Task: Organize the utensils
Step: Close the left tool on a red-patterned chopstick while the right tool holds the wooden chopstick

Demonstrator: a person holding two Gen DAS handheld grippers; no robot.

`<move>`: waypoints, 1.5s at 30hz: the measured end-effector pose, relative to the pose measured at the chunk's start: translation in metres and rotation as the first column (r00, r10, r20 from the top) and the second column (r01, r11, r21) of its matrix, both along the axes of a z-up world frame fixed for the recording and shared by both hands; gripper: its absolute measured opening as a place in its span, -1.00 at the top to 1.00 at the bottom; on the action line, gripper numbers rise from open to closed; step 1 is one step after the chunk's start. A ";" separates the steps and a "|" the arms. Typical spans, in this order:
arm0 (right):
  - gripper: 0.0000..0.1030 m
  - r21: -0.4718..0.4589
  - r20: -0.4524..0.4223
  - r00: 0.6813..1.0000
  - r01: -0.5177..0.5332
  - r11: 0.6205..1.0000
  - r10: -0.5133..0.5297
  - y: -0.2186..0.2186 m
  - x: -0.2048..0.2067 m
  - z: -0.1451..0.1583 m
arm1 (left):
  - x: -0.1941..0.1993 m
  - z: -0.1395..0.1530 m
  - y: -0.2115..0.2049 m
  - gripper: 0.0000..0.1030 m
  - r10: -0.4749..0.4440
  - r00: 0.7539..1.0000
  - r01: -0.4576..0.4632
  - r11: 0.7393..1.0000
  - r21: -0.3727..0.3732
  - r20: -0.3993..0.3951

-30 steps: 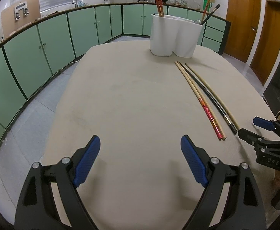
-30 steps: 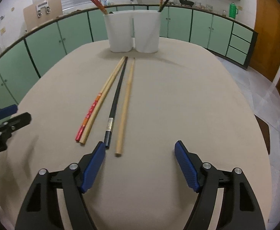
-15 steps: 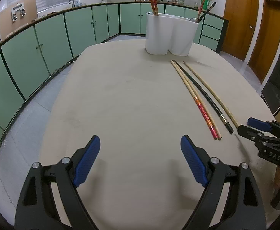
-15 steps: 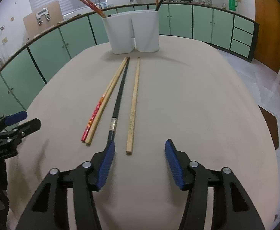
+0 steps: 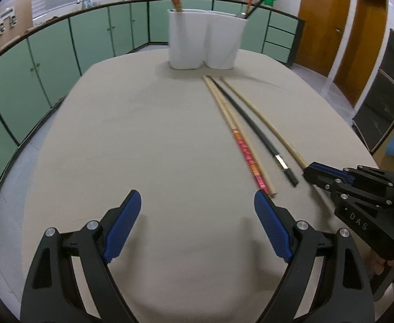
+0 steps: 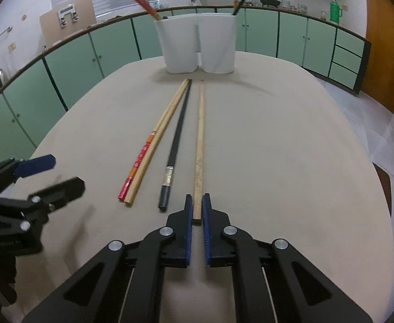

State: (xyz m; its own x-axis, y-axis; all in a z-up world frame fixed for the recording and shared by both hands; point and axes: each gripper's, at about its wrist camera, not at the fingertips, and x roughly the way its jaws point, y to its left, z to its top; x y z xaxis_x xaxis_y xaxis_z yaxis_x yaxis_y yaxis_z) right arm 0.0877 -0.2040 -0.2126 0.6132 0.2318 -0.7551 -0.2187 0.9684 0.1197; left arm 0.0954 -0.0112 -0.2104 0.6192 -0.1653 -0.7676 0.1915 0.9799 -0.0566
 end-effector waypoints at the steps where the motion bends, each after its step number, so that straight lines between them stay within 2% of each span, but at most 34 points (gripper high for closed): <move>1: 0.87 0.000 0.000 1.000 0.004 1.000 -0.004 -0.002 0.000 0.000 | 0.001 -0.001 -0.006 -0.62 -0.009 1.000 0.009 1.000 -0.001 -0.001; 11: 0.87 0.024 -0.005 1.000 0.022 0.999 -0.021 -0.014 0.001 -0.002 | 0.018 -0.013 -0.034 -0.62 -0.027 0.999 0.029 0.998 0.047 -0.030; 18: 0.87 0.036 -0.007 1.000 0.022 0.999 -0.021 -0.015 0.001 -0.003 | 0.024 -0.017 -0.031 -0.64 0.008 0.999 -0.006 0.999 0.047 -0.038; 20: 0.87 0.037 -0.008 1.000 0.021 0.999 -0.021 -0.015 0.001 -0.003 | 0.025 -0.022 -0.031 -0.65 0.010 0.999 -0.008 0.997 0.070 -0.039; 30: 0.86 0.042 -0.006 1.000 0.018 0.999 -0.017 -0.016 0.000 -0.003 | 0.023 -0.019 -0.025 -0.60 0.029 0.999 -0.026 0.998 0.064 -0.041; 33: 0.86 0.043 -0.009 1.000 0.016 0.999 -0.016 -0.016 0.001 -0.004 | 0.022 -0.019 -0.028 -0.41 0.023 0.999 -0.022 0.998 0.054 -0.029; 36: 0.86 0.039 -0.011 1.000 0.014 0.999 -0.013 -0.016 0.001 -0.004 | 0.021 -0.017 -0.030 -0.08 0.013 1.000 -0.012 0.999 0.044 -0.018; 38: 0.86 0.036 -0.011 1.000 0.011 0.999 -0.011 -0.015 0.001 -0.003 | 0.020 -0.017 -0.032 0.28 0.004 1.000 -0.003 0.999 0.042 -0.013; 39: 0.86 0.036 -0.011 1.000 0.012 0.999 -0.011 -0.015 0.001 -0.003 | 0.020 -0.017 -0.033 0.39 0.001 1.000 -0.001 0.999 0.045 -0.011; 41: 0.86 0.035 -0.012 1.000 0.012 0.999 -0.011 -0.015 0.001 -0.003 | 0.020 -0.017 -0.035 0.85 -0.010 1.000 0.010 0.999 0.047 -0.012; 45: 0.87 0.019 -0.005 1.000 0.007 1.000 -0.007 -0.015 0.002 -0.001 | 0.019 -0.018 -0.038 0.89 -0.011 1.000 0.012 0.998 0.058 -0.008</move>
